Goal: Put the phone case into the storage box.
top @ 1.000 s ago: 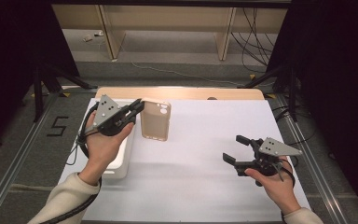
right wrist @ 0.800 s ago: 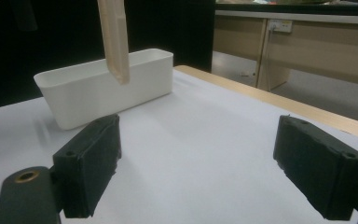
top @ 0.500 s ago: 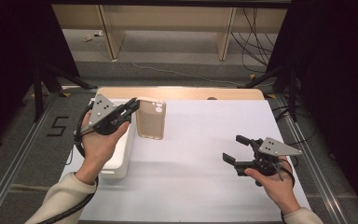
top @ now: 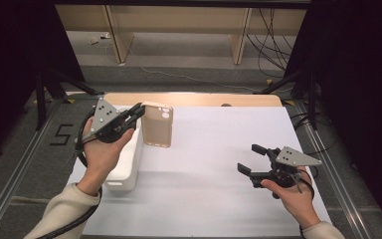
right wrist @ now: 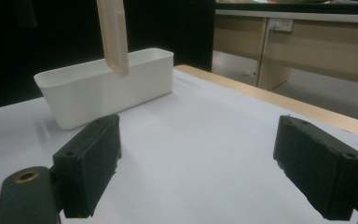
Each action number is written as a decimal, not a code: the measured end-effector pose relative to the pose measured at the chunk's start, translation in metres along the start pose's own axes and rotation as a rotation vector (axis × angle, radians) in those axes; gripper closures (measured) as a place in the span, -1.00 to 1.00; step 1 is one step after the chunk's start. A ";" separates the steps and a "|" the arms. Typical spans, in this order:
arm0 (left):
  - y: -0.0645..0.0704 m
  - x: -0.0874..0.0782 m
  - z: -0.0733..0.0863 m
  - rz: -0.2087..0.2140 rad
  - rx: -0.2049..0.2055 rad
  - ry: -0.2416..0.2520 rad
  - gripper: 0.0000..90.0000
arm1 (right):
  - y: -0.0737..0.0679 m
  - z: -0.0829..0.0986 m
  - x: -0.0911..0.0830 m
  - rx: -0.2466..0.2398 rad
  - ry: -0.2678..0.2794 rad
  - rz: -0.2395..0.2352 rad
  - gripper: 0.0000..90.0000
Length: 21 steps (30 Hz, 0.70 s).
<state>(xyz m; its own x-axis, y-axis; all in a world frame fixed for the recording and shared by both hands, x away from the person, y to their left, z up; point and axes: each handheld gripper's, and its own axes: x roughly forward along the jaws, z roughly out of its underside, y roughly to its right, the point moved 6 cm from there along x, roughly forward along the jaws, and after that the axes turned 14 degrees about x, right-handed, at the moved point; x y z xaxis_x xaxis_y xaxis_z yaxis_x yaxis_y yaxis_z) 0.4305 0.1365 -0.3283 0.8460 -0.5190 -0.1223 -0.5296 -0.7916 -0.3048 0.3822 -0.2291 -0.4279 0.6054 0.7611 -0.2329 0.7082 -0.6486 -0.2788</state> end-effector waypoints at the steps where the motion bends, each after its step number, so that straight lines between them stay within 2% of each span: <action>1: -0.001 0.000 0.000 -0.002 0.001 0.000 0.87 | 0.000 0.000 0.000 0.000 -0.002 0.000 -0.64; 3: -0.001 -0.001 0.000 0.006 -0.003 0.005 0.87 | 0.000 0.000 0.000 0.001 0.001 -0.002 -0.64; 15: -0.015 -0.005 0.004 -0.024 -0.005 0.000 0.87 | 0.000 0.000 0.000 0.001 -0.005 -0.001 -0.64; 21: -0.020 -0.008 0.006 -0.040 -0.019 -0.014 0.87 | 0.000 0.000 0.000 0.000 -0.004 0.002 -0.64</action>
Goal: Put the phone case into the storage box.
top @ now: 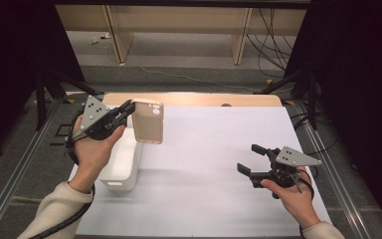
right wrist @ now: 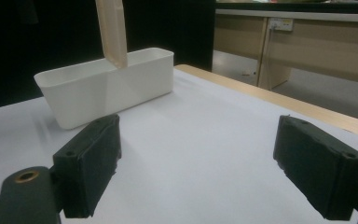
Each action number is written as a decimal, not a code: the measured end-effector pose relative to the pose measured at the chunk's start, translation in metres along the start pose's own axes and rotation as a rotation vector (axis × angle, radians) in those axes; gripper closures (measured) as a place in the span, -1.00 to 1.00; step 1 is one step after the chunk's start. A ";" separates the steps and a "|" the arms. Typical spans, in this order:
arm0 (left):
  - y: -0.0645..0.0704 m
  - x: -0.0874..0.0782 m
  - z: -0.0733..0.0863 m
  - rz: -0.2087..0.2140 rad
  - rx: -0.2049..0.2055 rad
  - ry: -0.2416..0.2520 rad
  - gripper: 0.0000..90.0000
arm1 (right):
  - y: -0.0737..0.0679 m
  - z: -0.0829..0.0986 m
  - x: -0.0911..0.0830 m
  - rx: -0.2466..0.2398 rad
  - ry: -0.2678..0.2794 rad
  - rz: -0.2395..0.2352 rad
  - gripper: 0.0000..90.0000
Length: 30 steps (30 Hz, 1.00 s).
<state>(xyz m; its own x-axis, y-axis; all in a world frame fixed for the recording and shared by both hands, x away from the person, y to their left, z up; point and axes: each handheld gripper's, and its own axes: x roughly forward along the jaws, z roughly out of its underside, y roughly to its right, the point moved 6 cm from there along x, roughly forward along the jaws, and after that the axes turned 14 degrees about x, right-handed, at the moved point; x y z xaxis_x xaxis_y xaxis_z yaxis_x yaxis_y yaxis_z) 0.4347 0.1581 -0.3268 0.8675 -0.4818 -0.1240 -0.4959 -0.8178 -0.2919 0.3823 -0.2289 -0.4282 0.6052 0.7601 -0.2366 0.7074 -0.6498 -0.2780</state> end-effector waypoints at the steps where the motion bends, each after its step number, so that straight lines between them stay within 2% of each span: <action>1: -0.001 0.000 0.000 -0.002 -0.001 0.001 0.87 | 0.000 0.000 0.000 0.000 0.000 0.000 -0.64; 3: -0.003 0.000 0.000 -0.007 0.009 0.004 0.87 | 0.000 0.000 0.000 0.000 -0.001 0.000 -0.64; 4: -0.003 -0.001 0.001 -0.007 -0.002 -0.001 0.87 | 0.000 0.000 0.000 0.001 0.000 0.000 -0.64; 5: -0.005 -0.001 0.000 -0.014 0.009 0.002 0.87 | 0.000 0.000 0.000 0.001 0.000 0.001 -0.64; 9: -0.007 -0.002 0.001 -0.014 -0.001 -0.002 0.87 | 0.000 0.000 0.000 0.001 -0.001 0.000 -0.64; 15: -0.013 -0.003 0.002 -0.026 0.007 0.002 0.87 | 0.000 0.000 0.000 0.001 0.002 0.000 -0.64; 16: -0.012 -0.003 0.003 -0.026 -0.014 -0.005 0.87 | 0.000 0.000 0.000 0.002 0.002 0.000 -0.64; 17: -0.014 -0.003 0.003 -0.027 -0.005 -0.004 0.87 | 0.000 0.000 0.000 0.002 0.001 0.000 -0.64; 19: -0.014 -0.003 0.003 -0.027 -0.021 -0.006 0.87 | 0.000 0.000 0.000 0.002 -0.001 0.000 -0.64; 20: -0.017 -0.004 0.003 -0.033 -0.004 -0.004 0.87 | 0.000 0.000 0.000 0.001 -0.001 0.000 -0.64; 23: -0.021 -0.004 0.003 -0.042 0.008 -0.003 0.87 | 0.000 0.000 0.000 0.002 0.001 0.000 -0.64; 24: -0.020 -0.004 0.004 -0.038 -0.005 -0.005 0.87 | 0.000 0.000 0.000 0.002 0.000 0.000 -0.64; 30: -0.024 -0.004 0.005 -0.042 0.002 -0.007 0.87 | 0.000 0.000 0.001 0.003 0.002 -0.001 -0.64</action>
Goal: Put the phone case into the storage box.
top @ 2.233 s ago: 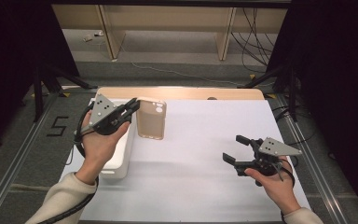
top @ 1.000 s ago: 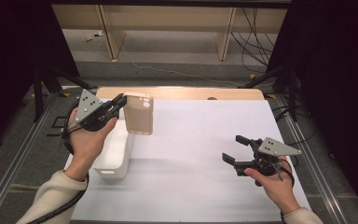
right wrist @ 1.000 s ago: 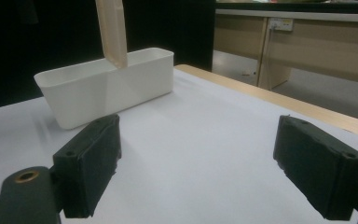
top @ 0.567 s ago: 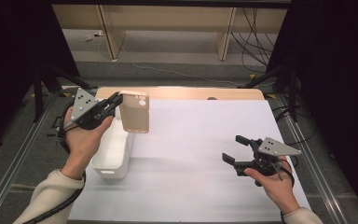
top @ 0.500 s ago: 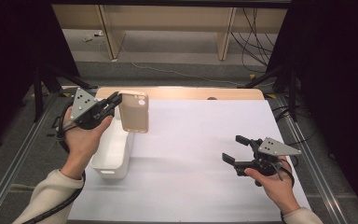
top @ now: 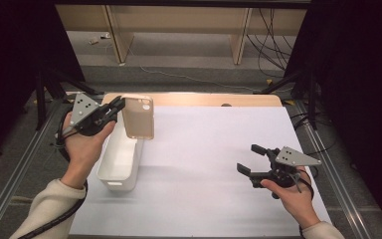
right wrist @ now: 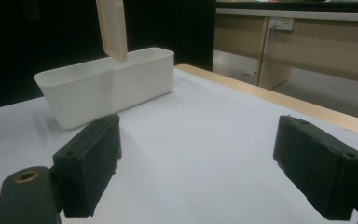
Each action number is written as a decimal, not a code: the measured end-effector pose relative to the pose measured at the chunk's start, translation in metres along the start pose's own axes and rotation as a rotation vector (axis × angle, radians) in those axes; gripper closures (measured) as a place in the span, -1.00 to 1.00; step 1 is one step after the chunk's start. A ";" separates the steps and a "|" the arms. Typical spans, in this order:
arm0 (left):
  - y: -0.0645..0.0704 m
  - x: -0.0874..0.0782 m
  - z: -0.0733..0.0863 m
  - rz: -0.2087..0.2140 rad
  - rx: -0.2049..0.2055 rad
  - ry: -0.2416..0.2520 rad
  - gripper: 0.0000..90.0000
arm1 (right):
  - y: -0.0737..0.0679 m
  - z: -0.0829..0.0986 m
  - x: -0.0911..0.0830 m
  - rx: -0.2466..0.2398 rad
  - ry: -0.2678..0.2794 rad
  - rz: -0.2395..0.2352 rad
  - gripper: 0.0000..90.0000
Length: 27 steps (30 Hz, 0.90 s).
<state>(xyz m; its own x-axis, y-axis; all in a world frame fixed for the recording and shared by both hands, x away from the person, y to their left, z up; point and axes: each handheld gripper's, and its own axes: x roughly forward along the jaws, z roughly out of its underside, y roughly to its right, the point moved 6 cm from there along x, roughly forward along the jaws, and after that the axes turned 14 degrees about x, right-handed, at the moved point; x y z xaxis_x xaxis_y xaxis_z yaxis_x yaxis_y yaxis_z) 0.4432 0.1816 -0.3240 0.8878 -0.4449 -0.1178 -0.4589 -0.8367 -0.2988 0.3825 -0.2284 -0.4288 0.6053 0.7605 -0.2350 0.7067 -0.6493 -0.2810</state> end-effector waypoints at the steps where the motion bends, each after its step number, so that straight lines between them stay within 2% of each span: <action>1: -0.001 0.000 0.000 0.000 0.001 -0.002 0.87 | 0.000 0.000 0.000 0.001 0.000 0.000 -0.64; 27: -0.021 0.000 0.007 -0.038 0.011 -0.005 0.87 | 0.000 0.001 0.001 0.002 -0.002 -0.002 -0.64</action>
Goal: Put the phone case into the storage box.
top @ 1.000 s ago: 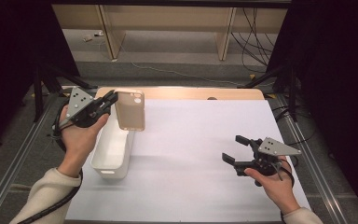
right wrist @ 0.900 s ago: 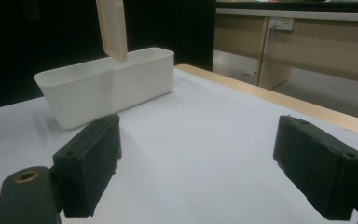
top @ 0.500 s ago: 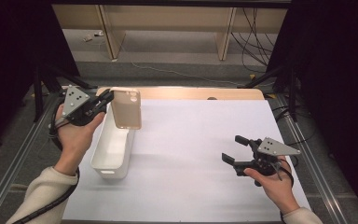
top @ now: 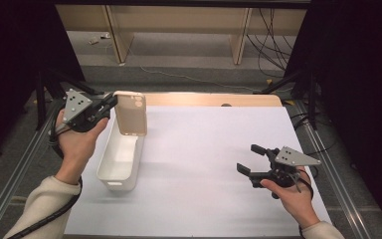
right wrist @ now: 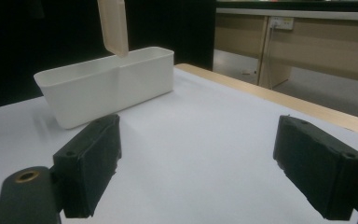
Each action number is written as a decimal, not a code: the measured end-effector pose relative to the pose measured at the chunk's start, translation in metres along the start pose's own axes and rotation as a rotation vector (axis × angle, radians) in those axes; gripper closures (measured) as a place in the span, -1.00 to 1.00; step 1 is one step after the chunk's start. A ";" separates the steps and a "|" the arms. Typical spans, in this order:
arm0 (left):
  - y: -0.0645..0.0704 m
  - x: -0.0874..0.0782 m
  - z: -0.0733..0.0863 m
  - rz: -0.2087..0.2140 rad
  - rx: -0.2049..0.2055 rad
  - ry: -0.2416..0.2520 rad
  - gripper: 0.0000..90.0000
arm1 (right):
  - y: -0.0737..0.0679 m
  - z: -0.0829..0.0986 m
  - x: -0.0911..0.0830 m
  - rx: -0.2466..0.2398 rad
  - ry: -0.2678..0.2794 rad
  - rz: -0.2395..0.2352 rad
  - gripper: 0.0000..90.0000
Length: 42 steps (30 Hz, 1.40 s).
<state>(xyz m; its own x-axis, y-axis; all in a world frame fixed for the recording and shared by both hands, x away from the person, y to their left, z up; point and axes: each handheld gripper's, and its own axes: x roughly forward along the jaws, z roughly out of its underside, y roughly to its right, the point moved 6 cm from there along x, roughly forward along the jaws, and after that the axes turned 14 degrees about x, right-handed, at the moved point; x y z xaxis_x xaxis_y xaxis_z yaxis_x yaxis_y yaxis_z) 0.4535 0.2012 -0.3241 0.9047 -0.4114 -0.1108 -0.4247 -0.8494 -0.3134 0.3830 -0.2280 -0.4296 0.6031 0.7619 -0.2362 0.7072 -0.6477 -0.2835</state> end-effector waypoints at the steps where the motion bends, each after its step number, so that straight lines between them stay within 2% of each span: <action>1: -0.001 0.000 0.000 -0.001 0.001 -0.002 0.87 | 0.000 0.000 0.000 0.000 -0.001 0.000 -0.64; 7: -0.004 0.002 0.000 -0.008 0.008 0.001 0.87 | 0.000 0.000 0.001 0.003 0.003 -0.010 -0.64; 20: -0.011 0.007 0.001 -0.021 0.020 -0.009 0.87 | 0.000 0.000 0.000 0.002 0.002 -0.001 -0.64; 22: -0.012 0.008 0.002 -0.023 0.018 -0.009 0.87 | 0.000 0.000 0.001 0.003 0.001 -0.020 -0.64; 23: -0.013 0.008 0.002 -0.024 0.019 -0.011 0.87 | 0.000 0.000 0.000 0.002 0.002 -0.001 -0.64; 26: -0.014 0.010 0.003 -0.025 0.021 -0.013 0.87 | 0.000 0.000 0.000 0.003 0.001 -0.001 -0.64; 28: -0.014 0.010 0.004 -0.027 0.021 -0.013 0.87 | 0.000 0.000 0.001 0.002 0.001 -0.020 -0.64; 29: -0.015 0.011 0.004 -0.026 0.022 -0.014 0.87 | 0.000 0.000 0.000 0.000 -0.004 0.002 -0.64; 33: -0.016 0.012 0.005 -0.029 0.024 -0.016 0.87 | 0.000 0.000 0.001 0.002 0.002 -0.010 -0.64; 34: -0.017 0.012 0.005 -0.030 0.025 -0.017 0.87 | 0.000 0.001 0.000 0.001 -0.005 0.002 -0.64; 42: -0.020 0.015 0.006 -0.036 0.025 -0.019 0.87 | 0.000 0.001 0.000 0.001 -0.005 0.002 -0.64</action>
<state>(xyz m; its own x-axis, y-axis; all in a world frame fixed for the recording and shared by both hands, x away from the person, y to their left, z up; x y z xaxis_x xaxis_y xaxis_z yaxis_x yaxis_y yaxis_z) 0.4760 0.2140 -0.3256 0.9199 -0.3743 -0.1172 -0.3912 -0.8548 -0.3408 0.3831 -0.2282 -0.4304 0.6025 0.7607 -0.2416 0.7057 -0.6491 -0.2838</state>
